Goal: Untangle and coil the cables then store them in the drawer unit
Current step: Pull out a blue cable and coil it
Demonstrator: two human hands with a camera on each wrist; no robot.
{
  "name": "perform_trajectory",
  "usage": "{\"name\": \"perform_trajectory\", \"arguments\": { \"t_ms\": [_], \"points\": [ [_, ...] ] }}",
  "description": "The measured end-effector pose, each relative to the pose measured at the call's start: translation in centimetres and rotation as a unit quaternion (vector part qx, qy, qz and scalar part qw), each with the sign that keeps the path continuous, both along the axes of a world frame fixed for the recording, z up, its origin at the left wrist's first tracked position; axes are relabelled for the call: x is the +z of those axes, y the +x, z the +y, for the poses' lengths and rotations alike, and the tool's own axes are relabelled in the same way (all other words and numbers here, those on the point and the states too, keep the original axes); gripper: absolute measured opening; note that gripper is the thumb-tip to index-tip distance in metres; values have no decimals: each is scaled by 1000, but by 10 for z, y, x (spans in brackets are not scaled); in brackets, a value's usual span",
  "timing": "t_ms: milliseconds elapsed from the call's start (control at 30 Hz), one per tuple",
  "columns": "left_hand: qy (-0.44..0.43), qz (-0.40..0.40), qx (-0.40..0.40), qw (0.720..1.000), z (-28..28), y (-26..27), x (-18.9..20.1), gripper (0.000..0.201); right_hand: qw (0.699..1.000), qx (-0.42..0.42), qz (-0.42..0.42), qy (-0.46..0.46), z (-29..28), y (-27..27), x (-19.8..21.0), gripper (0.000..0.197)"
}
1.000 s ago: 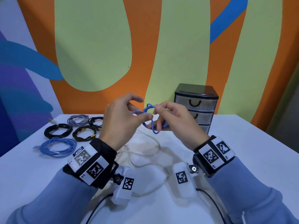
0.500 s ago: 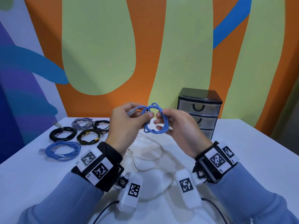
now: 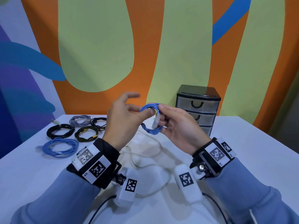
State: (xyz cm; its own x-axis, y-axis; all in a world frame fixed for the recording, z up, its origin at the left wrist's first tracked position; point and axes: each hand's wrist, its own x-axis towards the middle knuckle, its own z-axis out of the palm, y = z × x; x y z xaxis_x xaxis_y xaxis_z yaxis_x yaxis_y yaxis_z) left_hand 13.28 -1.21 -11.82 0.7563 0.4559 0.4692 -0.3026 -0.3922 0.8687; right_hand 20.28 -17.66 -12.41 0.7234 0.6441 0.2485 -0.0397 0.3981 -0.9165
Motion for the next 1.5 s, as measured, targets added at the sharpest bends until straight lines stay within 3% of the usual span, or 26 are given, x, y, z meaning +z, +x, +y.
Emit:
{"name": "perform_trajectory", "arguments": {
  "t_ms": [100, 233, 400, 500, 667, 800, 933, 1033, 1200, 1267, 1367, 1467, 1500],
  "points": [
    [-43, -4, -73, 996, -7, -3, 1, 19, 999, 20, 40, 26, 4, -1, 0, 33],
    [-47, -10, -94, 994, -8, -4, 2, 8, 990, 33, 109, 80, 4, -2, 1, 37],
    [-157, 91, -226, 957, -6, -8, 9, 31, 996, 3, 61, 70, -1, 7, -1, 30],
    [-190, 127, -262, 938, -2, -10, 13, 36, 997, 4, 47, 64, -2, 9, -3, 27],
    [-108, 108, -229, 961, 1, -9, 8, 8, 998, 12, 32, 53, 0, 9, -4, 29],
    [18, 93, -201, 975, -3, -11, 8, 14, 1000, -2, 1, 23, 1, 11, -8, 27],
    [95, 152, -174, 968, -1, -14, 12, 6, 998, -6, -62, -21, 2, 7, -10, 30],
    [132, 199, -138, 961, -2, -14, 12, 9, 991, -17, -122, -59, 2, 2, -9, 31],
    [159, 224, -83, 958, -2, -12, 11, 20, 988, -26, -145, -54, 2, 2, -8, 31],
    [126, 226, -85, 962, -2, -10, 10, 24, 986, -34, -157, -51, 3, 3, -8, 30],
    [-2, 241, -155, 958, -1, -8, 10, 21, 986, -46, -152, -51, 0, 4, -6, 31],
    [-159, 237, -247, 926, 2, -9, 15, 13, 988, -60, -139, -41, -2, 7, -5, 30],
    [-213, 226, -270, 911, 5, -8, 15, 22, 988, -65, -133, -34, -3, 8, -4, 29]
  ]
}}
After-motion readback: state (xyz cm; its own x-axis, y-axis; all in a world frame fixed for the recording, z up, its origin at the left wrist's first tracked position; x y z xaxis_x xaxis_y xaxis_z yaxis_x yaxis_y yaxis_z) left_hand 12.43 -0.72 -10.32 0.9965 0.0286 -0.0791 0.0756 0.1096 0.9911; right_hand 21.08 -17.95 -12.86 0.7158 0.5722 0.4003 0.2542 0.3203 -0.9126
